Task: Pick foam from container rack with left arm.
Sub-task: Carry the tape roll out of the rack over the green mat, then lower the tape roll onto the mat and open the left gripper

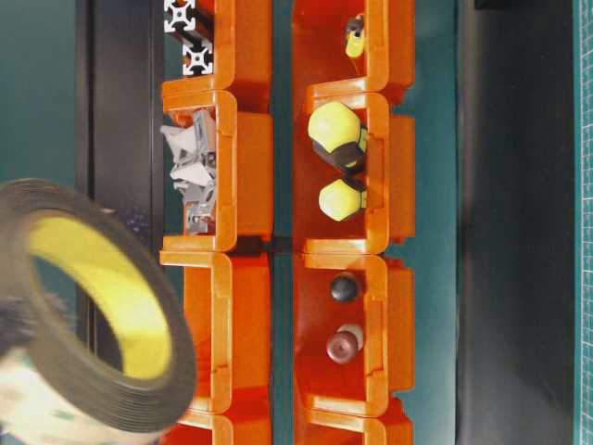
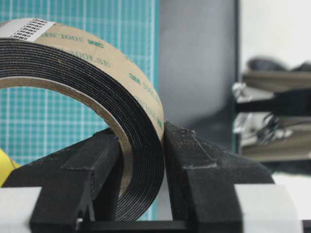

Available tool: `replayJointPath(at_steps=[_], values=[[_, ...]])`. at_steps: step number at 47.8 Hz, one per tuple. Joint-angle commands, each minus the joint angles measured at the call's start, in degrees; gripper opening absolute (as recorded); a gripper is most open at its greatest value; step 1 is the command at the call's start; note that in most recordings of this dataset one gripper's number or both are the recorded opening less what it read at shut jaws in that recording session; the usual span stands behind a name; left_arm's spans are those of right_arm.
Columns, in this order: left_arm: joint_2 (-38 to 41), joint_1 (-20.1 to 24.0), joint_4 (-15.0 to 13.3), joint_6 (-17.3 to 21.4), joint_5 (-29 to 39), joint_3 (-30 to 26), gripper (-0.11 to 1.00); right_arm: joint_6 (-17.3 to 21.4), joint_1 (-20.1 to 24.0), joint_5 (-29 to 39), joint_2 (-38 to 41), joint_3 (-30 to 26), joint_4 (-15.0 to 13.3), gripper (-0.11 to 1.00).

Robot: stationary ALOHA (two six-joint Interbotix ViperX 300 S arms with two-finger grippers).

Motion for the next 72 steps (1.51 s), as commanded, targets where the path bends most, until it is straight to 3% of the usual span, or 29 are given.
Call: replayJointPath(at_steps=[1, 19, 49, 51, 56, 61, 64, 72], values=[[0.5, -0.2, 0.3, 1.3, 2.3, -2.1, 0.24, 0.1, 0.1, -0.4, 0.4, -1.9, -0.1, 0.00], [8.1, -0.3, 0.3, 8.3, 9.3, -2.0, 0.24, 0.1, 0.1, -0.4, 0.4, -1.9, -0.1, 0.00], [8.8, 0.0, 0.3, 8.7, 9.4, -1.7, 0.25, 0.1, 0.1, -0.4, 0.5, -1.8, -0.1, 0.00], [8.8, 0.1, 0.3, 8.8, 9.4, -1.4, 0.31, 0.1, 0.0, -0.4, 0.6, -1.8, -0.1, 0.00], [8.7, 0.2, 0.3, 8.7, 10.1, -0.5, 0.64, 0.2, 0.1, -0.6, 0.6, -1.8, -0.1, 0.00], [8.6, 0.5, 0.3, 8.7, 12.3, 0.9, 0.87, 0.2, 0.1, -0.8, 0.5, -1.8, -0.1, 0.00], [8.6, 0.6, 0.3, 8.7, 13.1, 1.4, 0.91, 0.2, 0.1, -0.8, 0.5, -1.8, -0.1, 0.00], [8.4, 0.6, 0.3, 8.5, 13.4, 1.3, 0.91, 0.2, 0.1, -0.9, 0.5, -1.9, -0.1, 0.00]])
